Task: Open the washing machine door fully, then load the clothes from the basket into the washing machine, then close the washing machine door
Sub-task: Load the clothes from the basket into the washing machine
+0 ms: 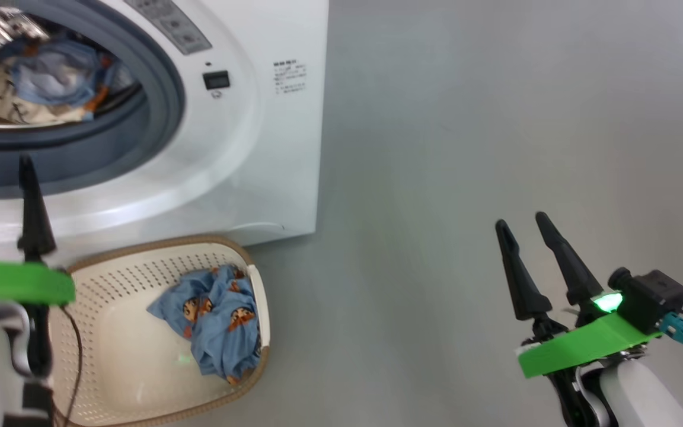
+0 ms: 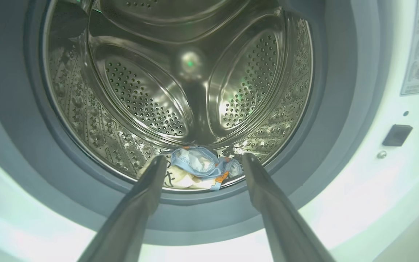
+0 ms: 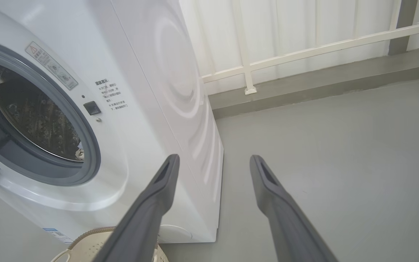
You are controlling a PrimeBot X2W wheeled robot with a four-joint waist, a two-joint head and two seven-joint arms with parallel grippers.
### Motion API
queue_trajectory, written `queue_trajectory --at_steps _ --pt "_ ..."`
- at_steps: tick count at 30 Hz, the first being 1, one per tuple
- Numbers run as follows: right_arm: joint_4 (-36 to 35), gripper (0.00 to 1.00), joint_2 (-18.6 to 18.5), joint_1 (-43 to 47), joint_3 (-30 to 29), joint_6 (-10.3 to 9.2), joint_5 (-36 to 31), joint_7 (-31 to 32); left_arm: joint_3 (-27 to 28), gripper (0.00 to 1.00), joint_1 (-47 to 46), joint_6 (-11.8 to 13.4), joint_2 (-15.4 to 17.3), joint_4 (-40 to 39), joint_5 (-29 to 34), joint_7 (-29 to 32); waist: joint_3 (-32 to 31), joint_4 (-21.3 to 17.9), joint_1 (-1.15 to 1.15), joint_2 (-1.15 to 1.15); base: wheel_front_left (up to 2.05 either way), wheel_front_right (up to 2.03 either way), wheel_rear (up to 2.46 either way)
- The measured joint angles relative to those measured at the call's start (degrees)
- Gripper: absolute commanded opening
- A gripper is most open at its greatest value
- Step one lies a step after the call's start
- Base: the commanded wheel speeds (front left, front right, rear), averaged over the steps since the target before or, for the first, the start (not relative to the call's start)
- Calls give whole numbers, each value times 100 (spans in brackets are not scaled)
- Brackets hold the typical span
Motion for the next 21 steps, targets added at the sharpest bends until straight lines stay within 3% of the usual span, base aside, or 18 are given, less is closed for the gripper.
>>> queue_trajectory --at_steps 21 --pt "34 100 -274 753 -224 0 33 0 8 100 2302 -13 -441 -1274 202 0 -903 442 0 0 0 0 0"
